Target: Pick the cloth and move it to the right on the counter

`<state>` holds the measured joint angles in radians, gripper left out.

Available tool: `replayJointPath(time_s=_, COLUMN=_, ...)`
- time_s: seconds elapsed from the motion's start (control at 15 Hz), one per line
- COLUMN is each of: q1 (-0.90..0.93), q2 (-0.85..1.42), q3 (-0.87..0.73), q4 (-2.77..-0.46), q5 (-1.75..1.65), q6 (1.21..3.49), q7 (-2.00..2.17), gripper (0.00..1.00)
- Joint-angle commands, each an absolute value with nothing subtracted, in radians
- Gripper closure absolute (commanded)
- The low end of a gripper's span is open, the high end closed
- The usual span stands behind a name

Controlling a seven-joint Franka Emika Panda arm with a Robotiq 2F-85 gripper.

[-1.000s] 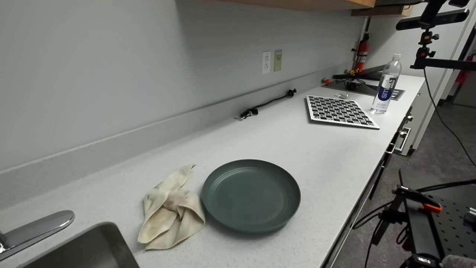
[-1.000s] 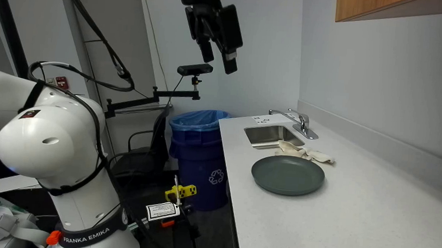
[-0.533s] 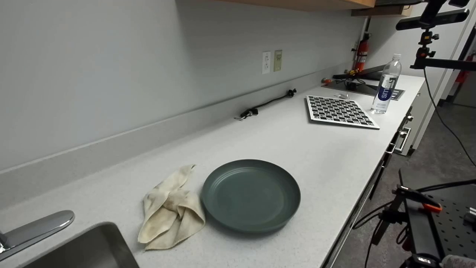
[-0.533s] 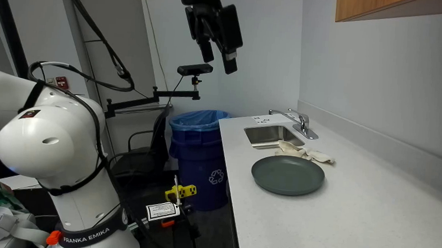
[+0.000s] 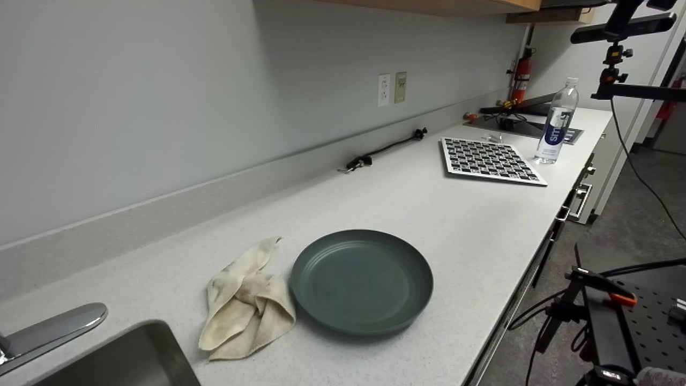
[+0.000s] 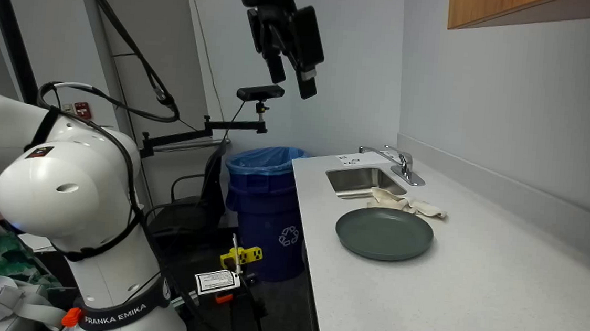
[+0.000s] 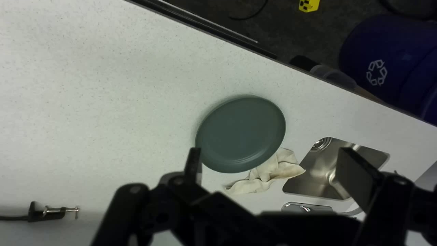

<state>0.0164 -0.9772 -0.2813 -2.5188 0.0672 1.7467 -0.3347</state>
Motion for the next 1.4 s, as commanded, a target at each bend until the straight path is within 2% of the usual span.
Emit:
replayJointPath(time_s=0.0, q1=0.007, q2=-0.971, q3=-0.276, q4=-2.513, q5=0.076, q6=1.736, q7=-0.347, gripper=0.0)
replayJointPath(time_s=0.13, q1=0.012, q2=-0.965, q3=-0.279, q4=-2.506, q5=0.074, q6=1.716, q7=-0.355, gripper=0.0)
replayJointPath(time_s=0.2, q1=0.083, q2=-0.816, q3=-0.202, q4=-2.4, q5=0.136, q6=1.767, q7=-0.283, gripper=0.0)
replayJointPath(time_s=0.4, q1=0.124, q2=-0.713, q3=-0.147, q4=-2.321, q5=0.176, q6=1.759, q7=-0.269, gripper=0.0)
replayJointPath(time_s=0.8, q1=0.158, q2=-0.362, q3=-0.016, q4=-2.015, q5=0.194, q6=1.682, q7=-0.203, gripper=0.0)
replayJointPath(time_s=0.87, q1=0.138, q2=-0.499, q3=-0.021, q4=-2.162, q5=0.195, q6=1.748, q7=-0.231, gripper=0.0)
replayJointPath(time_s=1.07, q1=0.138, q2=-0.376, q3=0.006, q4=-2.062, q5=0.193, q6=1.733, q7=-0.22, gripper=0.0)
replayJointPath(time_s=1.33, q1=0.137, q2=-0.361, q3=0.004, q4=-2.041, q5=0.193, q6=1.723, q7=-0.22, gripper=0.0)
